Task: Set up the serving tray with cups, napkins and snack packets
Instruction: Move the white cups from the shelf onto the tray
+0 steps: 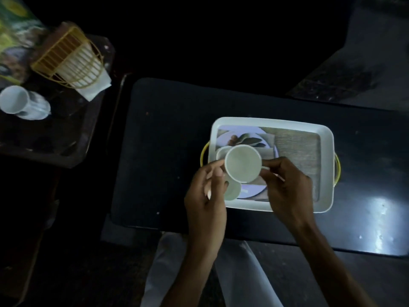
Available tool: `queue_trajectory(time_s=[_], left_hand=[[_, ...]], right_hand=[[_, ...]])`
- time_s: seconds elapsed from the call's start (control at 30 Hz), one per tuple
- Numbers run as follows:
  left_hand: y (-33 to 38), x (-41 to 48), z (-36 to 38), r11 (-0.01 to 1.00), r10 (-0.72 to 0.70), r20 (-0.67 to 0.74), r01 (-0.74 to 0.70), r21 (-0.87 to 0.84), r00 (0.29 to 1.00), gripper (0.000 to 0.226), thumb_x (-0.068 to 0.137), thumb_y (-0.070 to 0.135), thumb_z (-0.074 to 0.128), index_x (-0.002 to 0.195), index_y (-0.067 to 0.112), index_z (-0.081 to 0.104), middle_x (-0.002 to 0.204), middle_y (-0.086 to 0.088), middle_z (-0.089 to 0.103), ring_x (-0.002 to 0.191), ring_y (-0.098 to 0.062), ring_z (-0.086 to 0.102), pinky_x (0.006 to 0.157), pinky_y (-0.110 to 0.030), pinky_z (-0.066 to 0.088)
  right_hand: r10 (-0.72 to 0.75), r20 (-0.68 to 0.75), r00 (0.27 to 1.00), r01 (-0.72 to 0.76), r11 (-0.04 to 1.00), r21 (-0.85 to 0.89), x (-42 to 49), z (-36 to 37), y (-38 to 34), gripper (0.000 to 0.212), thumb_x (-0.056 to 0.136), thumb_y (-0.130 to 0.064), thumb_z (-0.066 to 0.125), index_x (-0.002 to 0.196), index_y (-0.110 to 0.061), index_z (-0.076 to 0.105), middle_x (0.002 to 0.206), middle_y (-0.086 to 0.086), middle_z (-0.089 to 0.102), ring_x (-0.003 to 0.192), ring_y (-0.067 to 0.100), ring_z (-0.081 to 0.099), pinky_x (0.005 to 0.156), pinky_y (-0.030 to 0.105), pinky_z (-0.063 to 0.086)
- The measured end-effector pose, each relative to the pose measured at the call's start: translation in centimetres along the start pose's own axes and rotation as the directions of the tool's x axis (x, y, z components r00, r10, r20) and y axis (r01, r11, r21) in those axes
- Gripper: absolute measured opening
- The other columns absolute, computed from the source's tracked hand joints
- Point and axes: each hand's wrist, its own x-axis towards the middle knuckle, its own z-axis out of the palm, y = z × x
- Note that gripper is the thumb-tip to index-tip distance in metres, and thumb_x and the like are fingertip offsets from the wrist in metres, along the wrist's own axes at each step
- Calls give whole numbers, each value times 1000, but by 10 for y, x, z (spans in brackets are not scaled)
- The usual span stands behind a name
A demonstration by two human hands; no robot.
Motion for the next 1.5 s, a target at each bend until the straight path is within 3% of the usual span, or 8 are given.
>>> queue_trajectory(time_s=[0.2,0.37,0.6,0.8,0.97,1.27,1.4,1.5], left_hand=[[-21,-9,52,994,-98,102,91,67,990,29,106,26,47,117,15,71,116,5,75,113,-8,68,98,-42,59],[-33,-5,61,994,-96,68,92,61,993,23,105,26,49,106,25,72,112,3,77,112,-11,71,99,-39,57],[-45,6,39,994,-99,-66,102,50,993,22,104,31,54,109,23,73,115,1,77,113,-17,72,97,-36,56],[-50,8,27,992,-103,-98,109,56,990,24,106,24,49,113,17,71,113,0,78,111,-15,73,91,-28,56],[-51,6,22,993,-105,-112,110,34,988,23,105,23,49,110,17,71,110,2,78,109,-13,73,91,-25,58],[-48,8,8,995,-98,-109,93,-46,989,31,106,24,45,118,7,68,116,-10,75,112,-17,72,96,-25,57],[-40,12,-8,994,-100,-127,93,-60,987,26,106,26,43,112,19,68,115,-7,75,111,-15,72,93,-23,58],[-31,17,-28,998,-59,-153,58,-12,986,35,99,39,44,116,19,67,117,-4,74,112,-15,72,96,-27,58]], right_hand=[[66,-48,997,-67,998,-22,-1,-45,51,18,88,3,66,87,-16,67,82,-24,66,79,-18,62,65,-4,40],[56,-54,997,-60,994,-88,-6,-45,90,7,85,3,69,87,-3,67,76,-16,64,76,-23,57,68,-3,39],[76,36,996,-73,994,-81,-17,-33,126,12,86,2,68,85,-9,66,83,-28,62,80,-18,58,66,-1,39],[172,64,983,-169,985,-43,-19,-25,137,7,87,-6,70,85,-13,69,84,-20,69,83,-9,62,68,2,41],[178,89,980,-170,981,-98,-19,-22,141,5,86,-9,72,85,-13,69,88,-3,72,84,12,64,68,11,43],[158,141,977,-131,973,-188,-20,-21,134,15,86,3,69,89,-11,65,92,3,69,83,19,64,65,12,40],[151,213,965,-101,969,-227,-21,-29,114,18,86,3,67,101,-7,67,99,9,71,89,26,67,72,28,50],[182,212,960,-76,900,-429,-20,-35,96,31,85,1,69,115,-3,66,113,19,69,98,36,66,82,43,52]])
